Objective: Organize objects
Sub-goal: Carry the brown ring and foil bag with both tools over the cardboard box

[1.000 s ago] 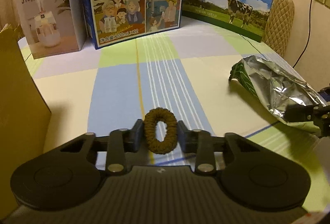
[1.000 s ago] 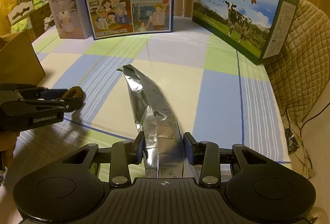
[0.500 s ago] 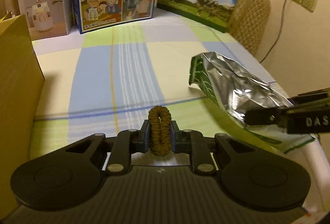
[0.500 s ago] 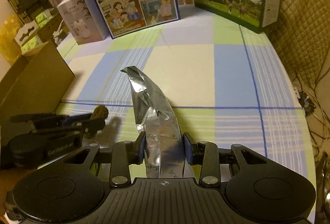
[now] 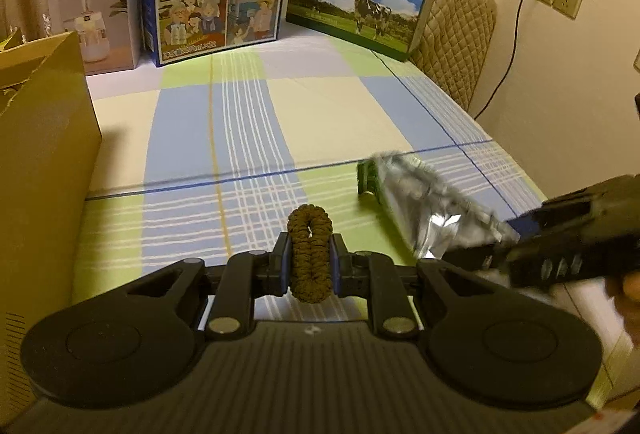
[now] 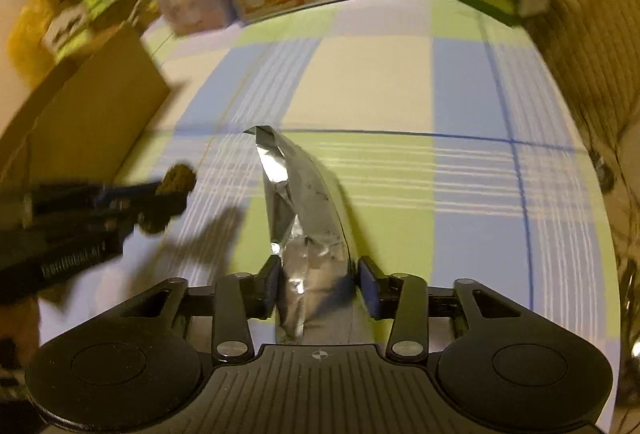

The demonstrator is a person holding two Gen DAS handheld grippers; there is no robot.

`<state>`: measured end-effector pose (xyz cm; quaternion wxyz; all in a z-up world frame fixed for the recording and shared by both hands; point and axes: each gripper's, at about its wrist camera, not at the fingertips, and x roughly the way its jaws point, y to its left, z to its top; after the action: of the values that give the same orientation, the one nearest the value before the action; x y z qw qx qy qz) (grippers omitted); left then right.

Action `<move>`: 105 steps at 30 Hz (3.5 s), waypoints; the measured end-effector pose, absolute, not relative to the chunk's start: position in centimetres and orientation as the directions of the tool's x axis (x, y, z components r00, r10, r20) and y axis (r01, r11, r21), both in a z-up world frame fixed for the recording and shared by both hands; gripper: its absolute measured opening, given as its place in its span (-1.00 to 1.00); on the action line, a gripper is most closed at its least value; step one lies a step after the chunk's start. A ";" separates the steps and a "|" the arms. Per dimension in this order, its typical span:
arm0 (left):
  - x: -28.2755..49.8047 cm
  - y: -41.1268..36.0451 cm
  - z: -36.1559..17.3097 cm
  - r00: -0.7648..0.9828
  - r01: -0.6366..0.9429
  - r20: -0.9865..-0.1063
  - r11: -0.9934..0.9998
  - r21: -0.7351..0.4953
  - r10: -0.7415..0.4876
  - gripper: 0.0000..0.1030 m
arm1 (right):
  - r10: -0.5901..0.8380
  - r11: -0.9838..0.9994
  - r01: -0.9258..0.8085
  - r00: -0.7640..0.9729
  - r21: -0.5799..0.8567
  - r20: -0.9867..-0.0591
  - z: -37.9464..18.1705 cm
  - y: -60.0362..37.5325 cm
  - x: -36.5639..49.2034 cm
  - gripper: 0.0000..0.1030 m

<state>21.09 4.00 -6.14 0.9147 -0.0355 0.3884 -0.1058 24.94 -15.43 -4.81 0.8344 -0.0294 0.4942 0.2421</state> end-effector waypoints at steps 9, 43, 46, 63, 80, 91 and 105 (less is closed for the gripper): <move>21.3 5.7 -5.9 0.675 0.141 -0.700 0.972 -0.189 -0.234 -0.70 | 0.320 0.810 -0.583 0.343 0.067 -0.883 -6.9 -12.5 24.6 0.16; 15.5 4.9 -2.4 0.683 0.143 -0.694 0.973 -0.180 -0.228 -0.70 | 0.366 0.921 -0.320 0.523 0.221 -0.770 -1.7 -15.5 17.2 -0.33; 13.3 5.0 -1.2 0.695 0.129 -0.687 0.976 -0.174 -0.214 -0.70 | 0.385 0.919 -0.298 0.535 0.258 -0.753 -0.6 -16.2 14.9 -0.33; 2.9 7.5 4.3 0.762 0.054 -0.628 0.982 -0.180 -0.158 -0.70 | 0.460 0.888 -0.323 0.591 0.329 -0.662 5.1 -14.5 5.2 -0.33; -1.2 10.2 7.1 0.799 0.016 -0.590 0.984 -0.178 -0.120 -0.70 | 0.465 0.882 -0.376 0.603 0.284 -0.648 7.6 -10.1 2.6 -0.33; -2.4 12.2 7.9 0.809 -0.008 -0.581 0.985 -0.172 -0.095 -0.70 | 0.488 0.868 -0.404 0.591 0.287 -0.642 7.9 -8.1 2.5 -0.33; -2.9 14.8 9.2 0.816 -0.041 -0.576 0.989 -0.145 -0.050 -0.70 | 0.532 0.840 -0.445 0.565 0.309 -0.631 8.5 -5.5 2.6 -0.33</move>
<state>-2.90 14.81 9.19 0.9498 -0.0755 0.3037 -0.0024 2.65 -5.48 8.49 0.8826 0.0575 0.3758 0.2766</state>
